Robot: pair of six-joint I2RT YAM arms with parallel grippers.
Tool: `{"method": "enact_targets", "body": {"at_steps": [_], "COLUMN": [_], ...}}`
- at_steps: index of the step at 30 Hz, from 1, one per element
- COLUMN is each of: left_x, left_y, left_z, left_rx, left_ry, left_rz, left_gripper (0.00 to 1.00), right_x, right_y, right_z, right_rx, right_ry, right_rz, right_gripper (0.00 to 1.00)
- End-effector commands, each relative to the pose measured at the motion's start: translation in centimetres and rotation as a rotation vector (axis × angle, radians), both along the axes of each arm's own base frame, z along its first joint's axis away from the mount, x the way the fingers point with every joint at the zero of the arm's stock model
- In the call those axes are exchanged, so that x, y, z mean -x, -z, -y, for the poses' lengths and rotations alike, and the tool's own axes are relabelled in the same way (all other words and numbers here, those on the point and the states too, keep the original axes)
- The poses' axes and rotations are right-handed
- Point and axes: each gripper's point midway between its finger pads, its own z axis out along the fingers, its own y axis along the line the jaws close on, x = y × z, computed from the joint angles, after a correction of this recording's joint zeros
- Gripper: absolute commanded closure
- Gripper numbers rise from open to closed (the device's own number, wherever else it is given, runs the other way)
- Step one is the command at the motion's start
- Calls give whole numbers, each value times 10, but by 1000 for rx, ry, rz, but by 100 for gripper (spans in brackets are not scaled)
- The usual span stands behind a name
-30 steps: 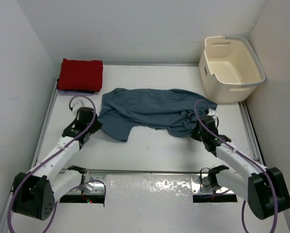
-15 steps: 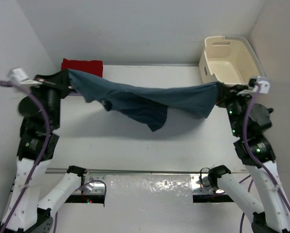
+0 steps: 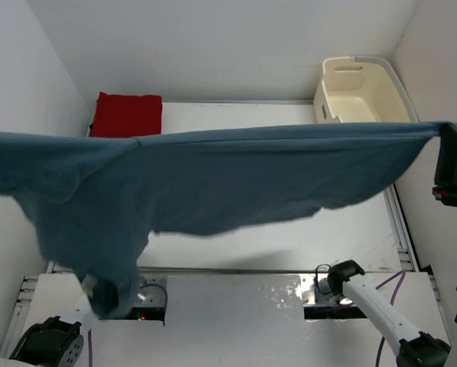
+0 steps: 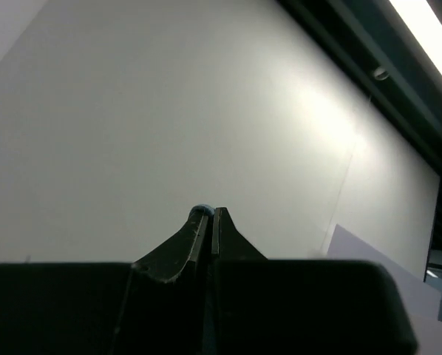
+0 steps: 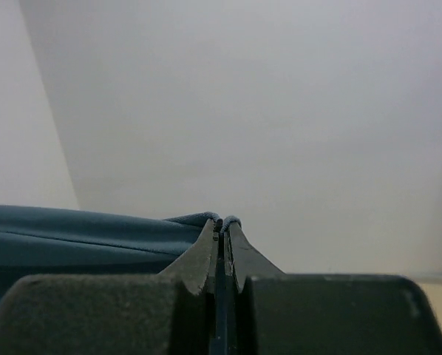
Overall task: Fold and stack the t-shirts
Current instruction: Flatten out the tshirt
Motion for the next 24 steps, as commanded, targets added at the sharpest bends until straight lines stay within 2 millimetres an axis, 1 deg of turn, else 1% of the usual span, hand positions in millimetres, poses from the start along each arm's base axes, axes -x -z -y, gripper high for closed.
{"method": "enact_targets", "body": {"at_steps": [1, 2, 3, 4, 5, 6, 7, 8, 9, 10, 11, 12, 13, 14, 15, 16, 17, 18, 19, 20, 21, 22, 23, 24], "left_x": [-13, -13, -25, -32, -45, -70, -93, -112, -144, -177, -194, -234, -261, -292, -311, -343, -365, -384, -415, -434, -453, -487, -504, -521], "left_y": [-13, -16, -12, -13, -10, 0, 5, 10, 25, 37, 42, 72, 89, 115, 133, 162, 184, 205, 239, 265, 288, 336, 353, 376], "left_z": [5, 4, 6, 8, 10, 16, 21, 24, 28, 33, 34, 42, 47, 56, 61, 69, 75, 80, 86, 89, 91, 97, 95, 100], "left_rx": [-65, -59, -62, -66, -70, -85, -94, -101, -115, -123, -123, -171, -186, -228, -245, -274, -306, -321, -345, -357, -361, -388, -382, -397], "left_ry": [-47, -47, -50, -51, -51, -52, -53, -56, -75, -89, -103, -131, -139, -147, -144, -138, -142, -135, -129, -118, -113, -96, -88, -65], "left_rz": [1, 17, -4, -3, -24, -72, -108, -138, -205, -267, -280, -359, -396, -429, -465, -543, -566, -600, -664, -694, -739, -835, -860, -899], "left_gripper": [100, 100, 100, 100, 100, 100, 100, 100, 100, 100, 100, 100, 100, 100, 100, 100, 100, 100, 100, 100, 100, 100, 100, 100], "right_x": [-6, -6, -10, -16, -24, -35, -51, -63, -83, -95, -112, -135, -146, -171, -183, -195, -215, -227, -239, -257, -267, -279, -289, -308], "right_y": [-2, -2, 1, 2, 5, 14, 21, 30, 51, 59, 76, 108, 117, 150, 175, 188, 217, 253, 266, 313, 333, 342, 360, 395], "right_z": [2, 3, 4, 7, 7, 6, 3, 7, 4, 4, 7, 3, 3, 4, 4, 6, 7, 8, 8, 13, 11, 9, 15, 16], "right_rx": [44, 45, 48, 42, 45, 55, 64, 64, 78, 76, 77, 99, 95, 106, 127, 125, 147, 165, 152, 159, 159, 144, 147, 158], "right_ry": [37, 46, 55, 79, 92, 106, 120, 155, 174, 195, 237, 256, 276, 324, 349, 379, 411, 425, 418, 423, 395, 382, 387, 388], "right_rz": [-23, -20, -28, -35, -52, -81, -113, -143, -199, -213, -257, -326, -334, -402, -462, -480, -545, -612, -621, -714, -744, -735, -765, -820], "right_gripper": [100, 100, 100, 100, 100, 100, 100, 100, 100, 100, 100, 100, 100, 100, 100, 100, 100, 100, 100, 100, 100, 100, 100, 100]}}
